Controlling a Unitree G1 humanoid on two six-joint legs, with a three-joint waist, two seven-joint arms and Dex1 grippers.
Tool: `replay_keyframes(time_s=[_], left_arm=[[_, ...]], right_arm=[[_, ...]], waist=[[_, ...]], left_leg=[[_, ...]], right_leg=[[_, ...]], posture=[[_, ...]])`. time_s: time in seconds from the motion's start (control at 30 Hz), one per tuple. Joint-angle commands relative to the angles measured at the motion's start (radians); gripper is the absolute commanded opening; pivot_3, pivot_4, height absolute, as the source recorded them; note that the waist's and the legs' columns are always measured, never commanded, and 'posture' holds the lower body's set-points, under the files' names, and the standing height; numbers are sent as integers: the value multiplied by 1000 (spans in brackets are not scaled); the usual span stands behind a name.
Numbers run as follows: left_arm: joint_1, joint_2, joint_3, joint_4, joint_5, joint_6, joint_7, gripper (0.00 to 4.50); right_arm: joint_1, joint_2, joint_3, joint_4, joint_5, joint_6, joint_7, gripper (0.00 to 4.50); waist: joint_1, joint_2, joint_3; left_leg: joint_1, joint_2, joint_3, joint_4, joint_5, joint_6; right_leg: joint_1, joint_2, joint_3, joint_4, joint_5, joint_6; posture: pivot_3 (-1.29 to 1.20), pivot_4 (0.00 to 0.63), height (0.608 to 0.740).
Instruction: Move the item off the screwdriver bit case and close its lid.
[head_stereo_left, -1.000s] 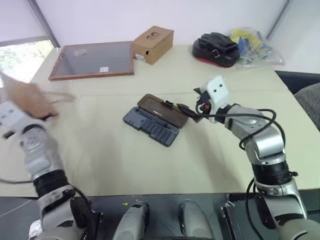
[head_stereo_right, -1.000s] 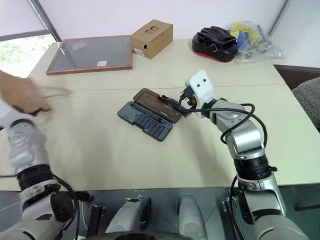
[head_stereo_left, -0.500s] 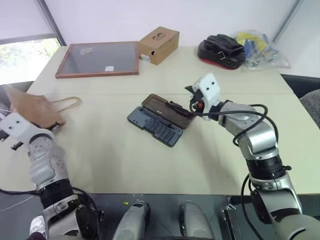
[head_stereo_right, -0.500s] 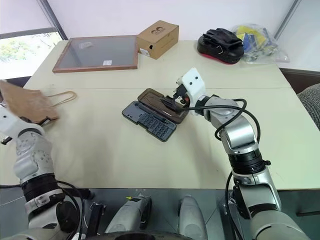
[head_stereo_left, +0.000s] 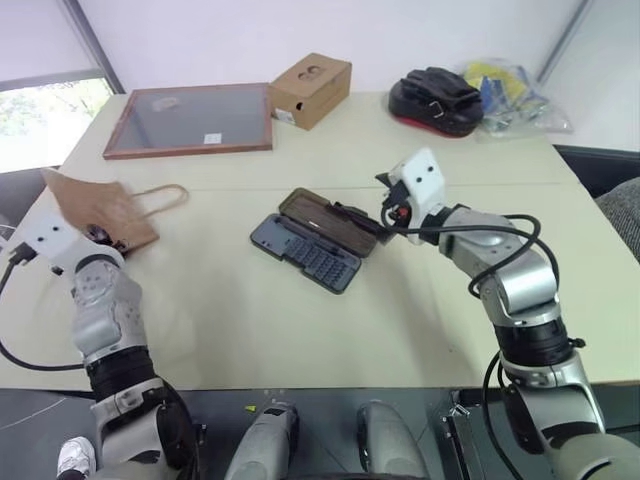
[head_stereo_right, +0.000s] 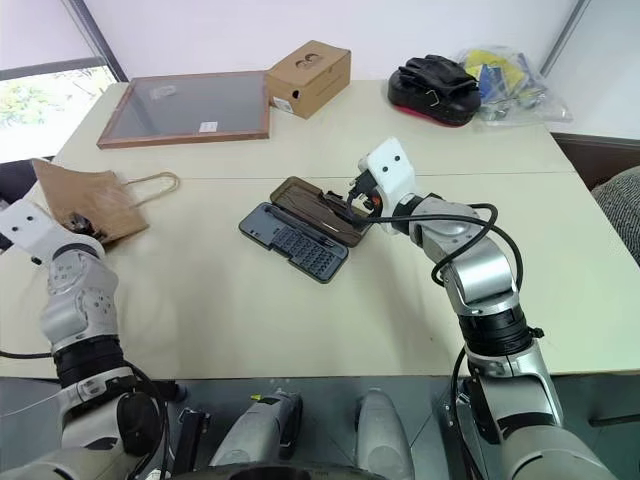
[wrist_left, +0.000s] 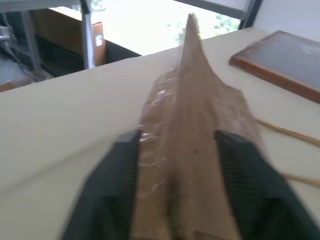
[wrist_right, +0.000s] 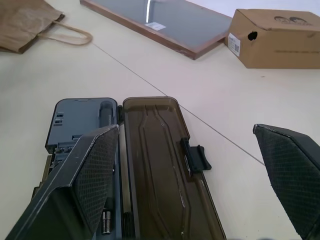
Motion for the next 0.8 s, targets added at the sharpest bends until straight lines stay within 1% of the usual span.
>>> replay_keyframes(time_s=[0.03, 0.13, 0.2, 0.33, 0.43, 0.5, 0.63, 0.67, 0.77, 0.8], left_arm=[[7, 17, -9, -33, 34, -30, 24, 4447], [6, 26, -30, -61, 34, -62, -17, 4447], [-3, 37, -58, -102, 17, -98, -88, 4447], [-42, 66, -99, -236, -30, -123, -189, 4447], [-127, 124, -150, -317, -107, -52, -303, 4447], [-167, 156, -192, -326, -170, 6, -399, 4447], [-236, 183, -231, -267, -248, 87, -511, 4447], [-253, 191, -237, -247, -304, 160, -553, 4447], [-243, 261, -325, -216, -349, 271, -736, 4447], [-223, 291, -360, -215, -346, 279, -806, 4447]], right_arm=[[-5, -7, -28, -40, 2, -5, -4, 4500], [-4, -8, -27, -35, 2, -7, -3, 4500], [-4, -11, -26, -28, -1, -10, -1, 4500], [-6, -17, -25, -9, -10, -19, -1, 4500], [-9, -14, -29, 19, -19, -21, -11, 4500], [-8, -10, -29, 42, -29, -13, -22, 4500], [-27, 8, -31, 112, -38, 12, -46, 4500], [-35, 12, -27, 135, -48, 23, -60, 4500], [-69, 30, -13, 207, -76, 38, -94, 4500], [-81, 34, -2, 226, -88, 37, -98, 4500]], waist=[[0, 0, 0], [1, 0, 0], [1, 0, 0], [1, 0, 0], [1, -1, 0], [0, 0, 0], [-5, 0, 0], [-6, 0, 0], [-12, 0, 1], [-13, 0, 1]], left_leg=[[0, 0, 0, 0, 0, 0], [0, 0, 0, 0, 0, 0], [0, 0, 0, 0, 0, 0], [0, 0, 0, 0, 0, 0], [0, 0, 0, 0, 0, 0], [0, 0, 0, 0, 0, 0], [0, 0, 1, -1, 0, 0], [0, 0, 0, -1, 0, 0], [0, 0, 1, -1, 0, 0], [0, 0, 1, -1, 0, 0]], right_leg=[[0, 0, 0, 0, 0, 0], [0, 0, 0, 0, 0, 0], [0, 0, 0, 0, 0, 0], [0, 0, 0, 0, 0, 0], [0, 0, 0, -1, 0, 0], [0, 0, 0, -1, 0, 0], [0, 0, 0, -1, 0, 0], [0, 0, 0, -1, 0, 0], [0, 1, 0, 0, 0, 0], [0, 1, 0, 0, 0, 0]], posture=[[0, 150, 740], [0, 150, 740], [0, 150, 740], [0, 150, 740], [0, 150, 740], [0, 150, 740], [0, 150, 740], [0, 150, 740], [0, 150, 740], [0, 150, 740]])
